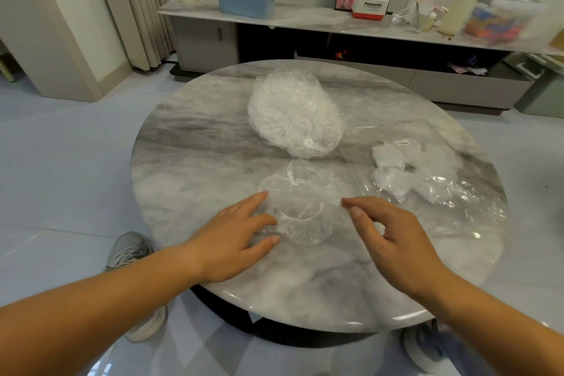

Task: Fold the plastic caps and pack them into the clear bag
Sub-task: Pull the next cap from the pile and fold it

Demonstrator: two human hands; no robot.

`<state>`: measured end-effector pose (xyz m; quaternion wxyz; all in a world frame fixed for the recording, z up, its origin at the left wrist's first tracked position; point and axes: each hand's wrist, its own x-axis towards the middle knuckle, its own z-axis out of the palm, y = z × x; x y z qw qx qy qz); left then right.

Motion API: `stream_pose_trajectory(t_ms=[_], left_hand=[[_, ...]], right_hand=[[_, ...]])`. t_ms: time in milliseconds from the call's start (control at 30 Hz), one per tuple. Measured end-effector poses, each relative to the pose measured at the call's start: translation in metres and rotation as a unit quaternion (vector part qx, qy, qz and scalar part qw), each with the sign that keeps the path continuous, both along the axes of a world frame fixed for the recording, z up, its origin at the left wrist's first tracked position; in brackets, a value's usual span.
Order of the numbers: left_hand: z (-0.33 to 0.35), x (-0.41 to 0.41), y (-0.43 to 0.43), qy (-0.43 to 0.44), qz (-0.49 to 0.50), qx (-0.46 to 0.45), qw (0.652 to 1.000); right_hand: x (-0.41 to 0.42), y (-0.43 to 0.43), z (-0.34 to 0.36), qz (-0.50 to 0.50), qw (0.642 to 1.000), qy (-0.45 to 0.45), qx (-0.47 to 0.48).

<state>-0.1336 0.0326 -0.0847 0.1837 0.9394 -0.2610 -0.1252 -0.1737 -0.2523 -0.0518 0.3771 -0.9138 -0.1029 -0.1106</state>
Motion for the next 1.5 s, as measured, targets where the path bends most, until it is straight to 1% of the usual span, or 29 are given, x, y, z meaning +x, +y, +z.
stream_pose_trajectory(t_ms=[67, 167, 233, 300, 367, 433, 533, 600, 733, 800, 867, 933, 967, 1033, 1100, 1167, 1267, 1300, 1400, 1433, 1500], left_hand=[[0.0, 0.007, 0.001, 0.021, -0.006, 0.024, 0.999], [0.0, 0.018, 0.009, 0.055, -0.009, 0.007, 0.998], [0.002, 0.021, 0.012, 0.058, -0.025, 0.015, 0.998], [0.004, 0.022, 0.013, 0.047, -0.044, 0.067, 0.996], [0.006, 0.026, 0.014, 0.036, -0.038, 0.116, 0.992], [0.009, 0.032, 0.02, 0.023, -0.011, 0.138, 0.99], [0.006, 0.044, 0.037, 0.028, 0.048, 0.14, 0.989], [0.003, 0.048, 0.045, 0.037, 0.084, 0.142, 0.986], [-0.002, 0.054, 0.052, 0.021, 0.166, 0.147, 0.975], [-0.002, 0.056, 0.05, 0.024, 0.217, 0.135, 0.966], [-0.001, 0.056, 0.045, 0.031, 0.25, 0.123, 0.96], [0.0, 0.054, 0.036, 0.025, 0.265, 0.082, 0.96], [0.001, 0.052, 0.031, 0.007, 0.267, 0.052, 0.962], [0.002, 0.046, 0.022, -0.048, 0.257, 0.004, 0.965], [0.005, 0.038, 0.014, -0.085, 0.234, -0.011, 0.968], [0.008, 0.03, 0.011, -0.112, 0.213, 0.01, 0.971], [0.009, 0.02, 0.011, -0.156, 0.185, 0.092, 0.966], [0.01, 0.017, 0.012, -0.171, 0.167, 0.102, 0.966], [0.008, 0.006, 0.009, -0.216, 0.067, 0.076, 0.971], [0.007, 0.003, 0.007, -0.233, 0.039, 0.084, 0.968], [0.007, 0.002, 0.006, -0.254, 0.012, 0.107, 0.961]], right_hand=[[-0.003, -0.004, -0.003, 0.025, 0.999, -0.013, -0.029], [-0.008, -0.009, -0.016, 0.089, 0.988, -0.015, -0.127], [-0.01, -0.009, -0.023, 0.119, 0.979, 0.0, -0.163], [-0.01, -0.007, -0.025, 0.131, 0.975, 0.01, -0.181], [-0.01, -0.006, -0.026, 0.128, 0.975, 0.007, -0.182], [-0.009, -0.008, -0.026, 0.12, 0.977, -0.003, -0.174], [-0.01, -0.008, -0.027, 0.123, 0.977, -0.004, -0.173], [-0.01, -0.006, -0.027, 0.131, 0.975, -0.006, -0.181], [-0.008, -0.002, -0.031, 0.16, 0.966, -0.023, -0.202], [-0.008, -0.001, -0.034, 0.168, 0.963, -0.036, -0.21], [-0.009, -0.002, -0.038, 0.181, 0.959, -0.031, -0.216], [-0.009, -0.003, -0.041, 0.198, 0.954, -0.02, -0.223], [-0.008, -0.003, -0.042, 0.205, 0.952, -0.018, -0.227], [-0.007, -0.003, -0.042, 0.214, 0.95, -0.017, -0.228], [-0.007, -0.002, -0.041, 0.221, 0.949, -0.019, -0.225], [-0.008, -0.001, -0.039, 0.225, 0.948, -0.022, -0.225], [-0.011, -0.001, -0.038, 0.234, 0.946, -0.026, -0.222], [-0.012, 0.0, -0.038, 0.237, 0.946, -0.025, -0.221], [-0.014, 0.002, -0.037, 0.241, 0.946, -0.015, -0.214], [-0.015, 0.002, -0.036, 0.241, 0.947, -0.012, -0.212], [-0.015, 0.003, -0.035, 0.242, 0.948, -0.004, -0.208]])
